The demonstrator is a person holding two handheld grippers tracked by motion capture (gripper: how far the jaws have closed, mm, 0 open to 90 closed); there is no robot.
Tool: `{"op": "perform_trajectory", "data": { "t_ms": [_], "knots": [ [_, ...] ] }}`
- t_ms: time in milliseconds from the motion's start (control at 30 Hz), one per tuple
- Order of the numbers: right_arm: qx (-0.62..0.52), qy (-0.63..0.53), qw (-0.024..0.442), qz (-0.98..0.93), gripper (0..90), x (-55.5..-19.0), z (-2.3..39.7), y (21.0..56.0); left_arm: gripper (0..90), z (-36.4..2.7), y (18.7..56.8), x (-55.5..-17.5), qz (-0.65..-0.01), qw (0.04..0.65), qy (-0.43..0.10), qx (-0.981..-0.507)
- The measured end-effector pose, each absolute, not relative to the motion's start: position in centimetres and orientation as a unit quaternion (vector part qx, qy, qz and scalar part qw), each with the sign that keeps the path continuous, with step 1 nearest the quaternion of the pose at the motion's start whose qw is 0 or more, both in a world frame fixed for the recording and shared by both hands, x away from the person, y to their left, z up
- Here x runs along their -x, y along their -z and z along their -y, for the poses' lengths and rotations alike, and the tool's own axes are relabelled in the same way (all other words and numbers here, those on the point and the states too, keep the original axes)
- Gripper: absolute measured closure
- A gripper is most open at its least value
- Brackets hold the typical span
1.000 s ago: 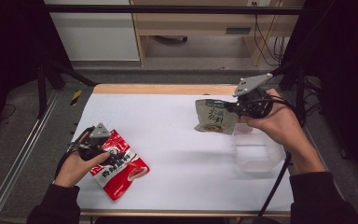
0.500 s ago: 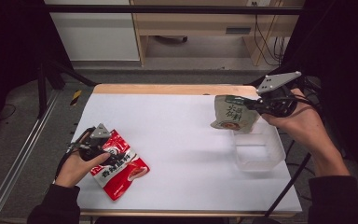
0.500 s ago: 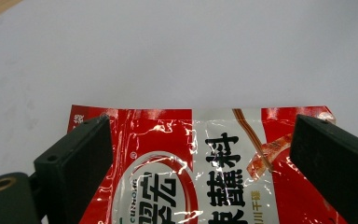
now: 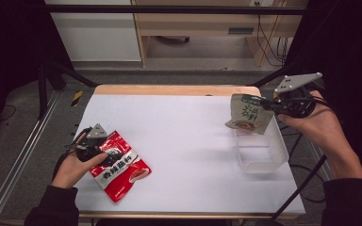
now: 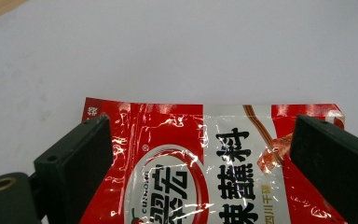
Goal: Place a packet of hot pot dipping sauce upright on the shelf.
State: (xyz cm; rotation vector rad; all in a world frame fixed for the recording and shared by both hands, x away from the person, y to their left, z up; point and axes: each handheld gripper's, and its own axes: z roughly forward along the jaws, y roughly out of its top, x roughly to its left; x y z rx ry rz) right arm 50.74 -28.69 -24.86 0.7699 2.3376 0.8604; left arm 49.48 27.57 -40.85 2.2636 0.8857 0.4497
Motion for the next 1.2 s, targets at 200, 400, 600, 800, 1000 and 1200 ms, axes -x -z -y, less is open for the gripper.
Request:
{"op": "perform_trajectory", "data": {
  "t_ms": [200, 400, 600, 800, 1000, 1200],
  "knots": [
    [-0.299, -0.319, 0.265, -0.86, 90.0, -51.4, 30.2, 25.5, 6.2, -27.5, 41.0, -49.5, -0.338, 0.326, -0.171, -0.866],
    [-0.31, -0.32, 0.259, -0.857, 90.0, -52.5, 31.5, 26.6, 6.2, -27.7, 41.2, -49.6, -0.342, 0.325, -0.17, -0.865],
    [-0.31, -0.312, 0.251, -0.862, 90.0, -53.9, 32.6, 27.9, 6.3, -27.6, 41.7, -49.7, -0.342, 0.317, -0.166, -0.869],
    [-0.305, -0.313, 0.244, -0.866, 90.0, -54.6, 33.4, 28.4, 6.3, -27.6, 41.9, -49.8, -0.344, 0.314, -0.164, -0.87],
    [-0.292, -0.312, 0.238, -0.872, 90.0, -55.0, 33.4, 28.8, 6.3, -27.9, 41.9, -49.8, -0.346, 0.313, -0.163, -0.869],
    [-0.286, -0.31, 0.231, -0.877, 90.0, -55.0, 33.3, 29.0, 6.3, -27.9, 41.9, -49.8, -0.347, 0.315, -0.164, -0.868]
  ]
}}
